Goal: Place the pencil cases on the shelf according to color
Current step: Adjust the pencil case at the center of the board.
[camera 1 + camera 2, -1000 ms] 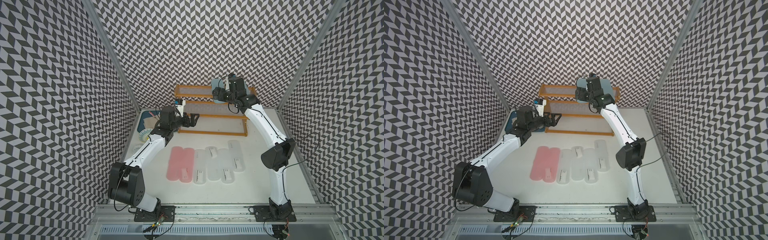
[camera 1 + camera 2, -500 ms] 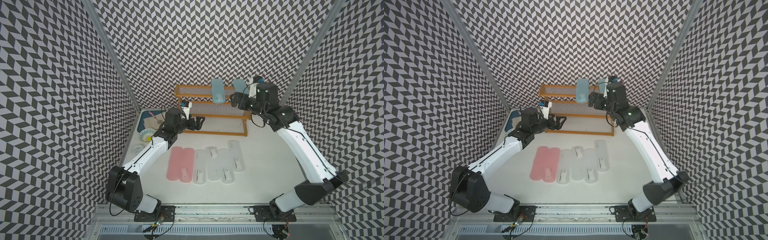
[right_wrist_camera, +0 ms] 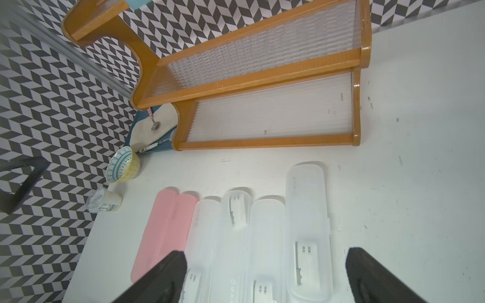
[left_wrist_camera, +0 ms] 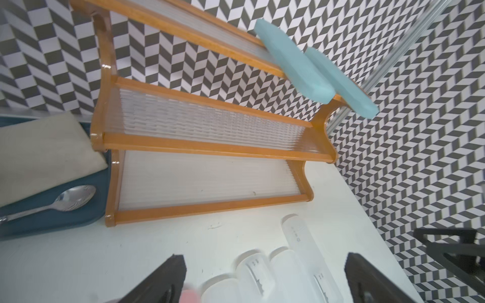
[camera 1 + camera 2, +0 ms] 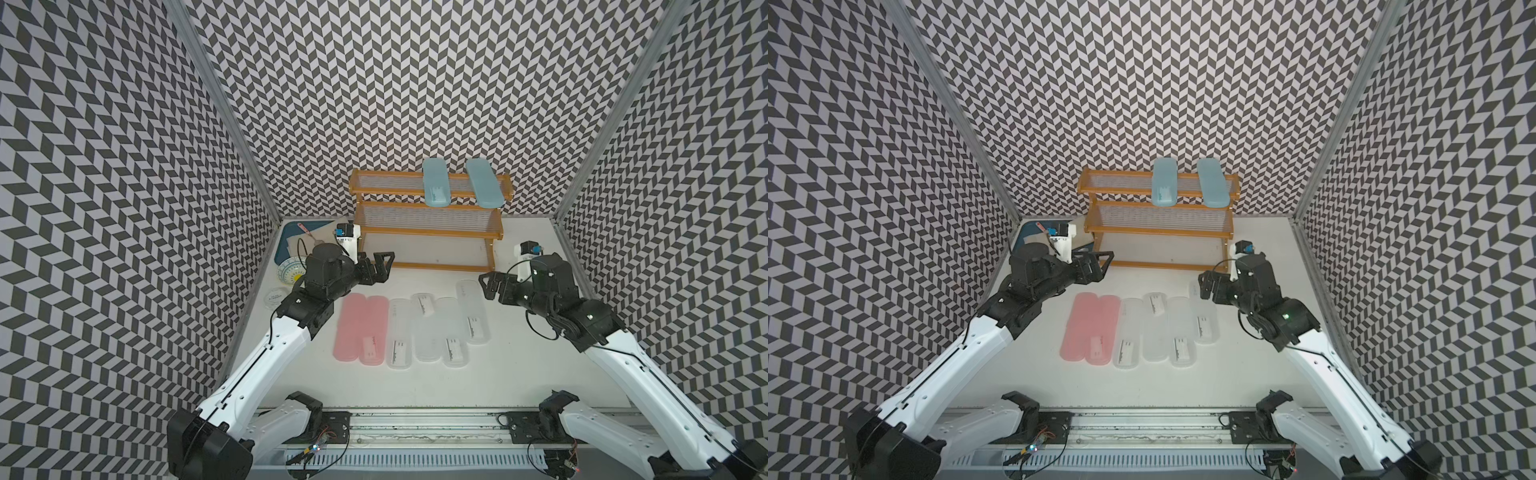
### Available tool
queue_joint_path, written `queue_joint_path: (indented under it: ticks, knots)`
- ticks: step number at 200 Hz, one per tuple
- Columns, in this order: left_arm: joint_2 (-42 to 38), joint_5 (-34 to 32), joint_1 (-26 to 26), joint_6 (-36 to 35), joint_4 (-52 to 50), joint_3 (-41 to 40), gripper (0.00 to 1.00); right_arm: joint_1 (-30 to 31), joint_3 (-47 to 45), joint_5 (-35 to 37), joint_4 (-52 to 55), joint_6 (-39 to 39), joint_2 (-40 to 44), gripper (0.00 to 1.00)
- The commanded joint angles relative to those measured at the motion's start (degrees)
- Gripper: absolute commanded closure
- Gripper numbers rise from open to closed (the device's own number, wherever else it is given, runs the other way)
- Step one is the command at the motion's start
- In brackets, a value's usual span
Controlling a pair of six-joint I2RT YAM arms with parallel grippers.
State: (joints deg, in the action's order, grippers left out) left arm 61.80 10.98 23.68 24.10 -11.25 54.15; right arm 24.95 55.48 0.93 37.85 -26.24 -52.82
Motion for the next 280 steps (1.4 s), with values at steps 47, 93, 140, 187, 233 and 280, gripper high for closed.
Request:
queue_joint_path:
  ticks: [47,93,140,187,233,280]
  knots:
    - [-1.4,-2.8,3.9,0.0,-1.7,-1.6,0.0,0.0,-9.8,-1.5,-2.4,0.1,6.8,0.01]
    - [-0.6,-4.6,3.8,-3.5,0.5,-1.9,0.0,0.0,-12.0,0.6,-3.6,-1.7,5.1,0.0]
    - [3.5,-2.9,0.6,-7.8,5.5,-1.0,0.0,0.0,-13.6,-1.5,-5.8,-2.2,-0.5,0.0]
    - [9.8,2.1,-3.6,-11.4,6.5,2.2,0.01,0.0,-15.8,-3.2,-5.6,-3.7,-7.9,0.0]
    - [9.5,1.1,-5.1,-12.7,5.6,1.7,0.0,0.1,-20.2,-2.4,-9.8,-6.1,-9.6,0.0]
    - [9.5,0.8,-9.0,-10.9,3.1,2.7,0.0,1.2,-22.4,-2.3,-13.6,-6.1,-14.3,0.0]
